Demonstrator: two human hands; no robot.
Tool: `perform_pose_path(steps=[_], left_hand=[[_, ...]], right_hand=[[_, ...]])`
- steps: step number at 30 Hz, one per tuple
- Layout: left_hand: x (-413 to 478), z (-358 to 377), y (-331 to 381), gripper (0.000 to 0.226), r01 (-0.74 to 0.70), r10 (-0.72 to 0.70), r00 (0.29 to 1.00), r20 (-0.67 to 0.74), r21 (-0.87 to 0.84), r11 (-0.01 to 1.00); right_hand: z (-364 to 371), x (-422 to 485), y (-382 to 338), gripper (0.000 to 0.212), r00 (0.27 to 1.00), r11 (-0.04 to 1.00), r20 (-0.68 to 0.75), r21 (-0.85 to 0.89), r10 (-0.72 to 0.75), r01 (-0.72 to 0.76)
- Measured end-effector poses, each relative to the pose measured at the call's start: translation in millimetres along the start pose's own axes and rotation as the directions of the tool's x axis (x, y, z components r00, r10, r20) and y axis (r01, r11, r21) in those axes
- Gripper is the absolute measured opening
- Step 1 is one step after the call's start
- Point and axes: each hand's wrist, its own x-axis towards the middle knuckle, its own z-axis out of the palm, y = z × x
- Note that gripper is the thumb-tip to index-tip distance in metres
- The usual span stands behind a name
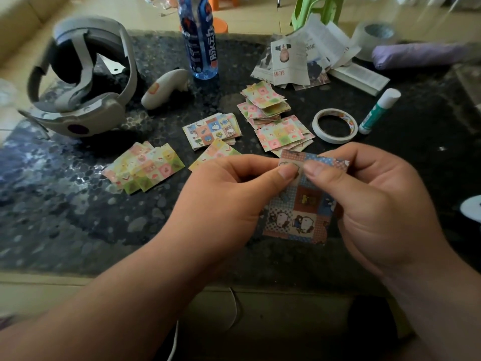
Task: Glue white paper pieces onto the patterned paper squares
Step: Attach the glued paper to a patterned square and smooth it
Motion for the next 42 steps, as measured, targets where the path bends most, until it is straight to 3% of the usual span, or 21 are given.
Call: perform_pose_path(steps=[10,15,22,32,36,40,42], left_hand=[[1.8,-1.8,-3.2,0.007,-0.031,0.036,0.997,-0.066,0.073,0.997],[2.5,-2.9,-4.4,0.019,-0.026,0.028,0.999,-0.039,0.052,0.998],[4.1,-5.7,-6.0,0.016,-0.025,0.024,0.999,-0.024,-0.048,0.999],[8.4,-6.2,-8.4,0.014,-0.055,0.065,0.994,-0.089,0.111,0.992],[12.1,-4.7,-12.3,0.015,-0.019,0.021,0.988,-0.151,0.018,1.0],[20.4,-6.1,-17.5,0.016,0.049,-0.078,0.966,-0.246,-0.12,0.992],[25.6,-8.3,-21.7,0.016,0.047,-0.087,0.949,-0.304,-0.138,0.989]], right_hand=[[-1.1,0.5,0.7,0.01,1.0,1.0,0.024,-0.006,-0.015,0.015],[-0.5,0.4,-0.2,0.01,1.0,1.0,0.021,0.007,-0.013,0.013],[-1.2,0.8,-1.8,0.012,0.999,1.0,0.041,-0.001,0.016,-0.016],[1.7,1.2,-2.0,0.027,0.998,0.996,0.026,-0.07,0.064,-0.062],[4.4,1.9,-3.2,0.022,0.98,0.982,0.07,0.039,0.184,-0.187],[8.9,6.6,0.4,0.039,0.876,0.868,0.17,0.145,0.452,-0.475],[10.1,8.7,4.4,0.02,0.846,0.84,0.177,0.127,0.503,-0.527]])
